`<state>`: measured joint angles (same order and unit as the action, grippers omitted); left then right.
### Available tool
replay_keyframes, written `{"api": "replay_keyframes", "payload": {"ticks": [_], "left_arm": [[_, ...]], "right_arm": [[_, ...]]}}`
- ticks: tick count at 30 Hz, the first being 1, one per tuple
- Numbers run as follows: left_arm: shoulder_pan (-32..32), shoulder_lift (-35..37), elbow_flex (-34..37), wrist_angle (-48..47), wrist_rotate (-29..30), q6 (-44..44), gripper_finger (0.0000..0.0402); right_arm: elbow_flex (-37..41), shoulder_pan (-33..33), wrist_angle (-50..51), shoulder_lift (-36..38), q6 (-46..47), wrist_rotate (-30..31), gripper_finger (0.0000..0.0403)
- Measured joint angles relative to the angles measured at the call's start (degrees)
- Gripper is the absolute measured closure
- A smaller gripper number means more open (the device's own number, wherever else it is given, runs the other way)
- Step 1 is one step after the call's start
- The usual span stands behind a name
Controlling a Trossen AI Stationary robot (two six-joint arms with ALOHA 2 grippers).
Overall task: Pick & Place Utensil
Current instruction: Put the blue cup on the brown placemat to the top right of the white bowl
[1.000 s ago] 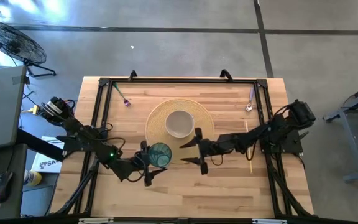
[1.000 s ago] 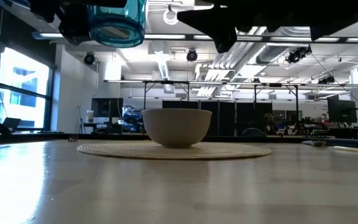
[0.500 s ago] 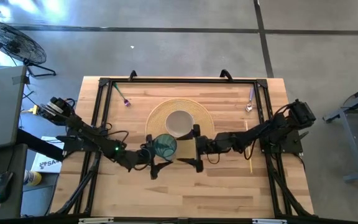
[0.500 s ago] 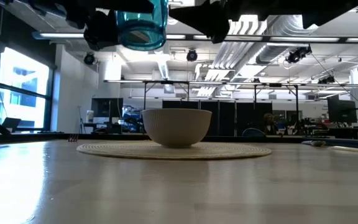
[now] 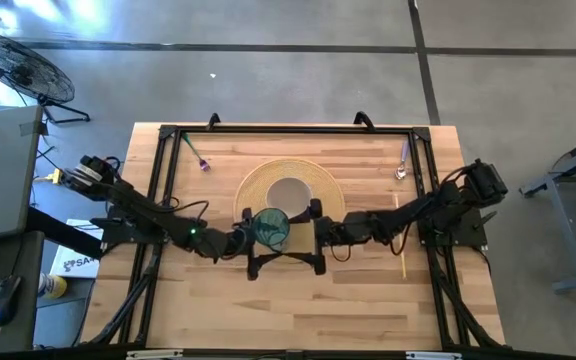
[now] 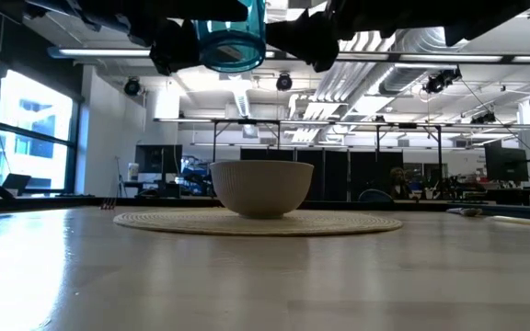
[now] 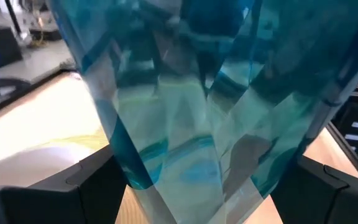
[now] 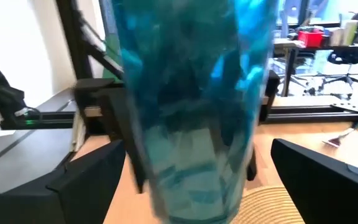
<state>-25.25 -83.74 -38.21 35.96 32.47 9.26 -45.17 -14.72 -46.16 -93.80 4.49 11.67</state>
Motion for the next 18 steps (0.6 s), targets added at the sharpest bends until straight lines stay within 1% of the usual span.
{"api": "replay_keyframes", "payload": {"ticks": [4,9,15,18], "left_arm": [[0.67,-2.51,-0.03,3.54,-0.51,-2.85,0.0081],[2.57,-5.09,-1.12,3.57,-0.43,-2.56,0.0081],[3.93,-5.34,-1.39,5.21,-1.09,-3.02,0.0081],[3.93,-5.34,-1.39,5.15,-1.08,-3.30,0.0081]], "right_arm": [[0.00,0.55,0.94,0.00,-0.02,-0.13,0.0005],[0.00,0.78,0.97,0.00,-0.44,0.27,0.0005],[0.00,0.86,2.86,0.00,-0.46,0.46,0.0006],[0.00,0.98,3.74,0.00,-0.46,2.22,0.0006]]}}
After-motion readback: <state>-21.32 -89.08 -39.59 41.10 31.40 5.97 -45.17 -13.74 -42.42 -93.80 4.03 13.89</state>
